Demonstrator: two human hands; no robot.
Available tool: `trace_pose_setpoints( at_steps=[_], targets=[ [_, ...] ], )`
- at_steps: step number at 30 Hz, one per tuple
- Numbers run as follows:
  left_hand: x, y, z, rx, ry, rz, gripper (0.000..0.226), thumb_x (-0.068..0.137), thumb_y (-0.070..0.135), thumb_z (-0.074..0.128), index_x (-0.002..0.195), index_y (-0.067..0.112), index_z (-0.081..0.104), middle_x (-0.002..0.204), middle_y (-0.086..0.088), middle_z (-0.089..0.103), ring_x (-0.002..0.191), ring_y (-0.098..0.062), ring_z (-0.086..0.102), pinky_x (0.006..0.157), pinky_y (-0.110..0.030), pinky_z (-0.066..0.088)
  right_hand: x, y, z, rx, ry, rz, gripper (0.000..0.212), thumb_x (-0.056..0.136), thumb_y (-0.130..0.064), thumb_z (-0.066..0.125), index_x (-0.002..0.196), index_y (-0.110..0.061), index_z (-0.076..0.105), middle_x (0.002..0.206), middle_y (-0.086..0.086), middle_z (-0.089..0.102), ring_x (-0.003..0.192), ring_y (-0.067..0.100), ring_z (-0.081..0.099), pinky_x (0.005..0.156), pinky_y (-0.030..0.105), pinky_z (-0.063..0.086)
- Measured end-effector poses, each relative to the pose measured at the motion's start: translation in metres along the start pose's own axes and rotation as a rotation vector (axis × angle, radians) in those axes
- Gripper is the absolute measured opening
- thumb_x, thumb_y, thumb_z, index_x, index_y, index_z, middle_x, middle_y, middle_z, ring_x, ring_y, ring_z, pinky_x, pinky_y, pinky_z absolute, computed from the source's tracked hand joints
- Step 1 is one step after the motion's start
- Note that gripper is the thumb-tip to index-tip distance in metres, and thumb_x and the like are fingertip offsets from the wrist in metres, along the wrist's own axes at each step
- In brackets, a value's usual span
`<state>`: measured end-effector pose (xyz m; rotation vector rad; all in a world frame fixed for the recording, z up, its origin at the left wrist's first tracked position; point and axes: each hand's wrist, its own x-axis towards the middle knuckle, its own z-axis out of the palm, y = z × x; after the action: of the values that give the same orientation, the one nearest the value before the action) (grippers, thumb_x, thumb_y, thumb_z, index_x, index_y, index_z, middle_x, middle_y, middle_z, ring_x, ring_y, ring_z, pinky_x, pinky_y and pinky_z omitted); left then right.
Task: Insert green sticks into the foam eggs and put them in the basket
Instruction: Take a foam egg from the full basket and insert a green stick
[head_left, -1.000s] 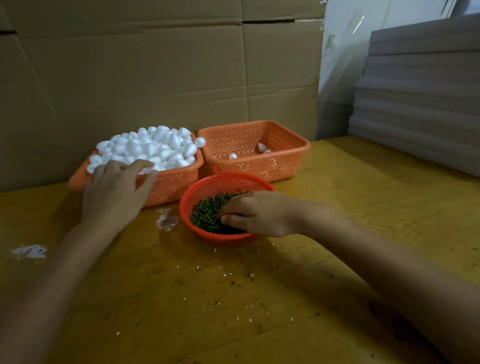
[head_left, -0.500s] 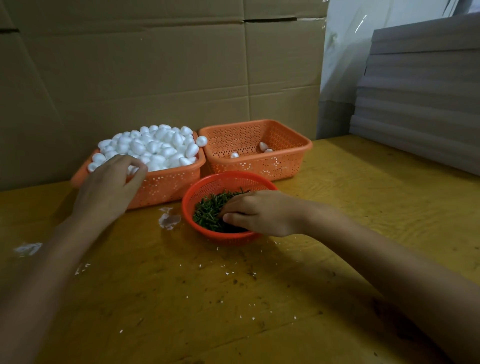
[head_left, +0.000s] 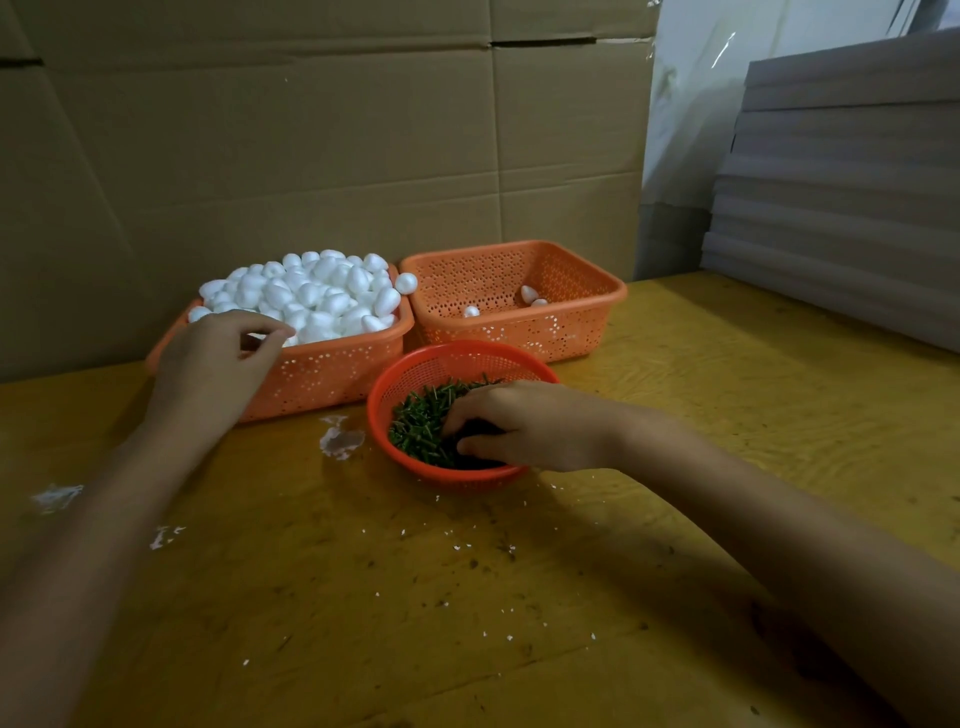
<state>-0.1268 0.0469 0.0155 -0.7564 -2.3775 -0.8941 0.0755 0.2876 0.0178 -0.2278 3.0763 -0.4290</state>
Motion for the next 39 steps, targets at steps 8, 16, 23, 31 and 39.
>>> trace_pose_setpoints(
  at_steps=[8, 16, 23, 31, 39],
  targets=[
    [0.002, 0.005, -0.008, -0.349, 0.003, -0.152, 0.032, 0.087, 0.008, 0.08, 0.091, 0.041, 0.079, 0.103, 0.02, 0.073, 0.091, -0.004, 0.069, 0.081, -0.032, 0.054, 0.002, 0.001, 0.002, 0.106, 0.069, -0.009, 0.02, 0.1, -0.021, 0.066, 0.12, -0.025, 0.065, 0.125, -0.007, 0.061, 0.117, 0.011, 0.056, 0.102, 0.04, 0.047],
    [-0.001, 0.035, -0.019, -0.563, 0.165, -0.08, 0.043, 0.082, 0.005, 0.071, 0.097, 0.045, 0.075, 0.099, 0.029, 0.075, 0.088, 0.005, 0.069, 0.074, -0.009, 0.054, 0.001, -0.001, 0.003, 0.14, 0.126, -0.005, 0.03, 0.096, -0.015, 0.073, 0.124, -0.022, 0.069, 0.111, -0.015, 0.062, 0.107, 0.008, 0.06, 0.095, 0.033, 0.051],
    [-0.022, 0.097, -0.004, -0.84, 0.019, -0.094, 0.028, 0.09, 0.003, 0.073, 0.104, 0.027, 0.08, 0.1, 0.014, 0.08, 0.091, -0.003, 0.075, 0.076, -0.014, 0.055, 0.003, -0.002, 0.004, 0.055, 0.118, 0.002, 0.025, 0.098, -0.019, 0.07, 0.123, -0.024, 0.073, 0.126, -0.006, 0.069, 0.117, 0.014, 0.061, 0.101, 0.038, 0.049],
    [-0.058, 0.134, 0.025, -1.186, -0.282, -0.329, 0.027, 0.092, -0.006, 0.066, 0.112, 0.008, 0.077, 0.107, -0.019, 0.078, 0.097, -0.025, 0.075, 0.084, -0.029, 0.061, 0.005, 0.005, 0.014, 0.187, 0.324, -0.05, 0.01, 0.091, -0.016, 0.079, 0.099, -0.02, 0.08, 0.106, -0.011, 0.076, 0.105, 0.007, 0.067, 0.097, 0.035, 0.051],
    [-0.054, 0.128, 0.029, -1.424, -0.216, -0.505, 0.026, 0.096, -0.005, 0.062, 0.119, 0.004, 0.071, 0.099, -0.016, 0.075, 0.095, -0.025, 0.076, 0.083, -0.029, 0.062, 0.008, 0.015, 0.009, 0.576, 0.551, 0.074, 0.011, 0.093, -0.012, 0.076, 0.103, -0.01, 0.081, 0.092, 0.004, 0.08, 0.09, 0.016, 0.076, 0.086, 0.034, 0.061]
  ],
)
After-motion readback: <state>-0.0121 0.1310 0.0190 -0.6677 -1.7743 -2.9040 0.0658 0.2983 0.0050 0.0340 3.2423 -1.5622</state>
